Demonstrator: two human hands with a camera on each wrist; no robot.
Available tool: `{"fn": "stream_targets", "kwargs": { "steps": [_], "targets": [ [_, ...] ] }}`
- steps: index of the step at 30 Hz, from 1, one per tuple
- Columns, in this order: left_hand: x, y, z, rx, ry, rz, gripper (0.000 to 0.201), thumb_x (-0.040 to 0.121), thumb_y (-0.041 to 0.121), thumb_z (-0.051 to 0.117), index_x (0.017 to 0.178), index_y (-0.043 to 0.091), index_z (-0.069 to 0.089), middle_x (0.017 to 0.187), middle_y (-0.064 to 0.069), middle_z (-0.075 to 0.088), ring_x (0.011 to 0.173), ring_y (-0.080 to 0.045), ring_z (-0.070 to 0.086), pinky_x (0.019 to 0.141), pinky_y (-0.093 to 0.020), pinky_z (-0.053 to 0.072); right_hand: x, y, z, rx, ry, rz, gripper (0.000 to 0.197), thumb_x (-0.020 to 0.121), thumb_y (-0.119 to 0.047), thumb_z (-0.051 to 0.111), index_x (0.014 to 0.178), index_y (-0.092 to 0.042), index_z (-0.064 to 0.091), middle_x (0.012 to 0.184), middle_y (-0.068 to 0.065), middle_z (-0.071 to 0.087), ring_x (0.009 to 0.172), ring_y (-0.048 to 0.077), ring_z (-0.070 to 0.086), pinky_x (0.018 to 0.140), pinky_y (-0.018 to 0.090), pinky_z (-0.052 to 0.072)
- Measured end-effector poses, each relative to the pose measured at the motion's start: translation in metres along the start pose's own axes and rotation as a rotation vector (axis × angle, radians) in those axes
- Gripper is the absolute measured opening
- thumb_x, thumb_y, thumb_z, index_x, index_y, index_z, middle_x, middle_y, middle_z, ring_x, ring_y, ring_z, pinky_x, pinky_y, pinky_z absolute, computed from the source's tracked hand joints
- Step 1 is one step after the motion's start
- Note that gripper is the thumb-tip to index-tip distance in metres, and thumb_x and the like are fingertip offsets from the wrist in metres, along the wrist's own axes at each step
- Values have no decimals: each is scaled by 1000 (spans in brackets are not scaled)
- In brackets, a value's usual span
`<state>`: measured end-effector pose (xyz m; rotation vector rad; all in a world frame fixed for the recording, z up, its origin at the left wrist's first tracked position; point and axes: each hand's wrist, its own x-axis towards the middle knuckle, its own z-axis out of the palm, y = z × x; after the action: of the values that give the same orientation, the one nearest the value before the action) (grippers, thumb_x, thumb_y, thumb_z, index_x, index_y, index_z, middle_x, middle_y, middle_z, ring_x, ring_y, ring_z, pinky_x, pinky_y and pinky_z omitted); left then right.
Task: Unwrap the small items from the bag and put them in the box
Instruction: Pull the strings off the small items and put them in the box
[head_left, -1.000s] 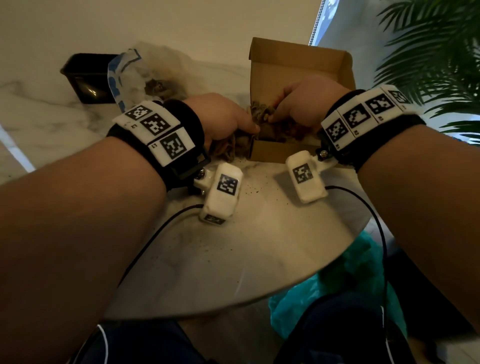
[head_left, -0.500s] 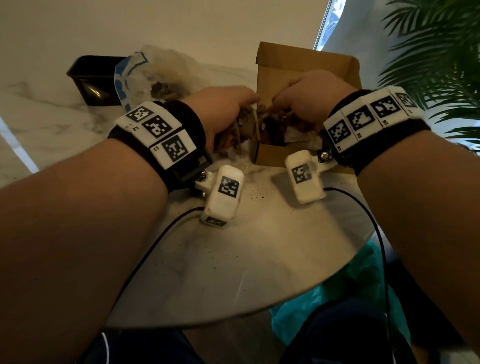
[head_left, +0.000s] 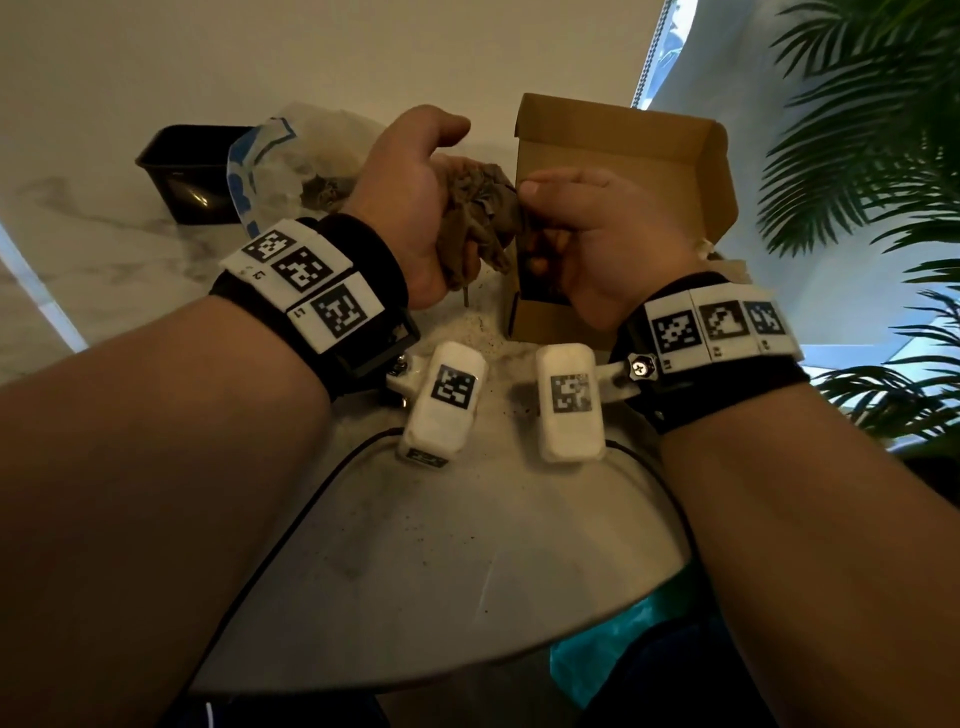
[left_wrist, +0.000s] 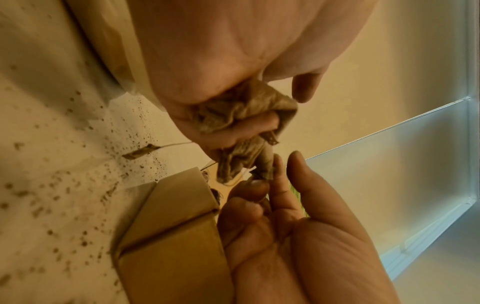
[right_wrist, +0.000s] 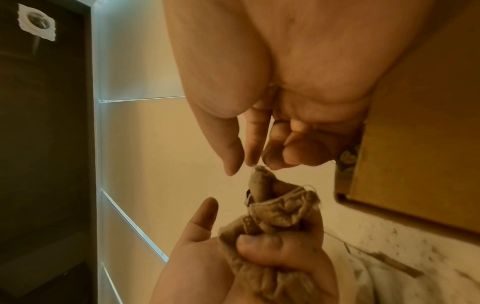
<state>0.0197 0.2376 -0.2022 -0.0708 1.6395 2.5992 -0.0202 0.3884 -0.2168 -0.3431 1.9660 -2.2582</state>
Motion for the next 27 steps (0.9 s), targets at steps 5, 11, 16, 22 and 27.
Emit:
{"fn": "stream_targets", "kwargs": {
  "steps": [5,11,16,22,27],
  "targets": [
    [6,-1,-1,58,-20,19,54,98,48,35,114,1,56,79,-8,54,57,-18,51,45,-18,34,0,2,1,-55,-1,-30,19,87,-10,73,105,-4,68,94,15,72,73,21,62,58,29,52],
    [7,-5,1,127,-20,45,42,98,38,42,118,7,64,86,-6,57,56,-14,51,45,-18,33,-3,4,2,-153,9,-38,14,84,-8,76,96,-11,68,102,16,74,84,28,68,63,30,56],
    [10,-8,1,226,38,86,24,100,19,51,113,13,69,91,-7,65,68,-17,58,40,-19,35,-3,4,1,-151,15,-64,14,87,-3,71,87,-16,67,88,10,72,77,26,64,57,30,52],
    [9,-8,4,273,99,93,23,103,23,54,120,18,68,96,-9,68,60,-11,63,40,-18,38,-1,4,1,-112,45,-65,13,90,-3,66,84,-14,63,78,7,70,64,20,62,52,28,47],
    [7,-8,5,263,90,119,18,104,19,55,119,13,63,88,-9,67,58,-12,61,39,-17,38,-2,3,1,-62,23,-33,8,92,-11,66,87,-14,62,78,5,70,62,17,62,56,28,48]
  ]
}}
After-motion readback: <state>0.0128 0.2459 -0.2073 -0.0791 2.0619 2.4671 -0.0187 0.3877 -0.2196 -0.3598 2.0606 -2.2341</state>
